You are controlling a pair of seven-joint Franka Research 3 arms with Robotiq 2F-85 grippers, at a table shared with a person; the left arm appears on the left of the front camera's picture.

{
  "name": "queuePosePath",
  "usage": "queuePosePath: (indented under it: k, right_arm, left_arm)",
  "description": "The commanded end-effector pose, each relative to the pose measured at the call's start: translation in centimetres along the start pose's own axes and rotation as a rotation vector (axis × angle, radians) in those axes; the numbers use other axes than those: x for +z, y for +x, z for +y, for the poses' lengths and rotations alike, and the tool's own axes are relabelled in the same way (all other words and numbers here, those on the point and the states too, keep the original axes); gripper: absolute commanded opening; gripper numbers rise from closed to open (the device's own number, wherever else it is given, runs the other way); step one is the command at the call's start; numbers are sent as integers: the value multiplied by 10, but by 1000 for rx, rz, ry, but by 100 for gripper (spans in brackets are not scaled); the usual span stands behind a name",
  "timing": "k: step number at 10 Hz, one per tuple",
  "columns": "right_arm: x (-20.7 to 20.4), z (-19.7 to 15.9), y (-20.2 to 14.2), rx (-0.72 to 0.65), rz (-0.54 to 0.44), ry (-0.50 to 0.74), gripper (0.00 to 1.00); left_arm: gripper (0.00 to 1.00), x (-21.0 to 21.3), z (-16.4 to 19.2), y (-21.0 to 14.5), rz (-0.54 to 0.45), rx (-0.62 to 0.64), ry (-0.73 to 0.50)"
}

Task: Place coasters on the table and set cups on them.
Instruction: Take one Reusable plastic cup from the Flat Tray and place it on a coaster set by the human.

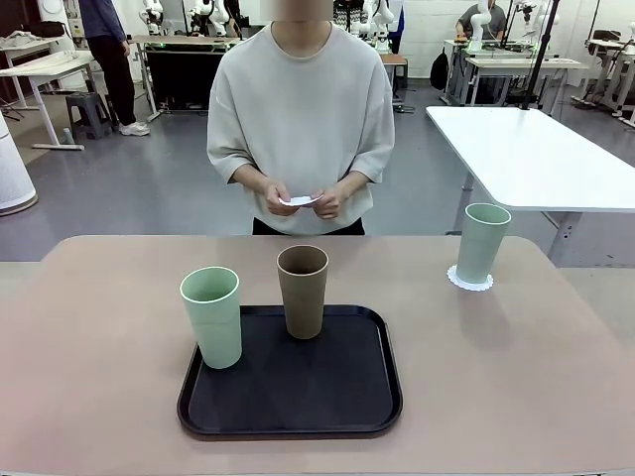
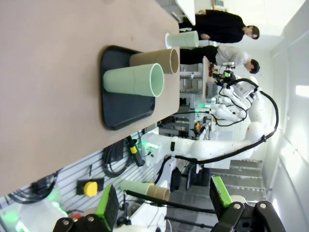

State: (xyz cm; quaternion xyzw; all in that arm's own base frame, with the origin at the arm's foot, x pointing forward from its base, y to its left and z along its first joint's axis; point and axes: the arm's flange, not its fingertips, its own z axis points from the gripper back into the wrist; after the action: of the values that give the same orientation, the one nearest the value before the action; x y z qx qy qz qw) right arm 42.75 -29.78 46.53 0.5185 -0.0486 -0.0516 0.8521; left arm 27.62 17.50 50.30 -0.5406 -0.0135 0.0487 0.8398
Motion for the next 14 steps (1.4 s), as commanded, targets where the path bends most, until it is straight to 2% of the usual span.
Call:
queuePosePath:
  k: [1,6,7,8,14]
  right_arm:
    - [-6,-13,-5,65,-52,9,100]
    - [5,-35,-12,69,-16,95,100]
    - [5,-31,-17,89,31,92,100]
    - [2,-35,-14,45,-12,53,100]
    - [2,-35,-14,45,-12,53,100]
  left_arm:
    - [100,0,-2,-1,-5,-3,-12]
    - [100,0,-2,-1,-5,-3,-12]
    - [100,0,-2,-1,-5,-3,-12]
    - [100,0,-2,-1,-5,-3,-12]
    - [100,0,-2,-1,-5,-3,-12]
